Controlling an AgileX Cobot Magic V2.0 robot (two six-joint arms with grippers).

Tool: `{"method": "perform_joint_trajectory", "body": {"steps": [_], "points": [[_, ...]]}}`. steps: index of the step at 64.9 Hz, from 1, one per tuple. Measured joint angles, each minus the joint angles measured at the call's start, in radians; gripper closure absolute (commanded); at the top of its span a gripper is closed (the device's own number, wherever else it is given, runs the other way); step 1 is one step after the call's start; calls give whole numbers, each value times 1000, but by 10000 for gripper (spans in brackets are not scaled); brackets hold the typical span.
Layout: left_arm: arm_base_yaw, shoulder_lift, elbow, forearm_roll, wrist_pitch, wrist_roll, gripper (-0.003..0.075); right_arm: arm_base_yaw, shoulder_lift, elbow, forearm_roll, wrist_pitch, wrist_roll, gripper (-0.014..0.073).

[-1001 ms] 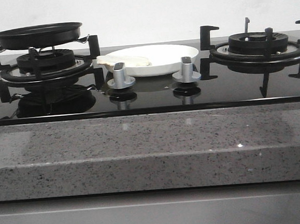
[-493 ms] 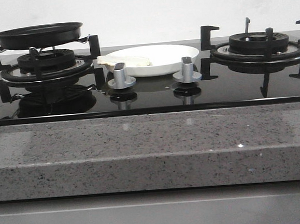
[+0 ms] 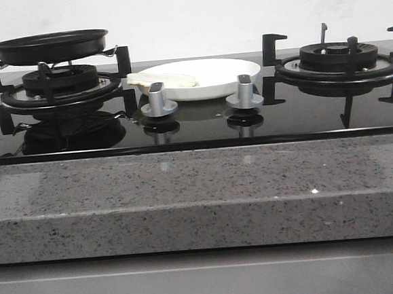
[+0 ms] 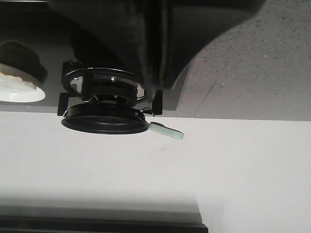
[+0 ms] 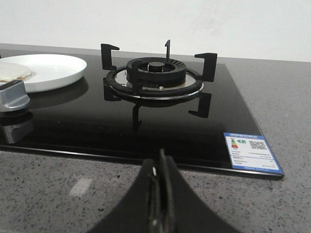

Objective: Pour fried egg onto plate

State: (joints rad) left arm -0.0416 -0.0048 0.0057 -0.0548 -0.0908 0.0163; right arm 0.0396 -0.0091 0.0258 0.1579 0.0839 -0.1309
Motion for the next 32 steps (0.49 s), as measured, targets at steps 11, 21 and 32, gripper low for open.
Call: {"method": "perform_joint_trajectory", "body": {"steps": [11, 21, 32], "points": [[0, 0, 0, 0, 0, 0, 739, 0, 0, 0, -88, -32, 131, 661], [0, 0, 0, 0, 0, 0, 739, 0, 0, 0, -136, -41, 182, 661], [0, 0, 0, 0, 0, 0, 739, 0, 0, 0, -142, -47, 187, 661]]}}
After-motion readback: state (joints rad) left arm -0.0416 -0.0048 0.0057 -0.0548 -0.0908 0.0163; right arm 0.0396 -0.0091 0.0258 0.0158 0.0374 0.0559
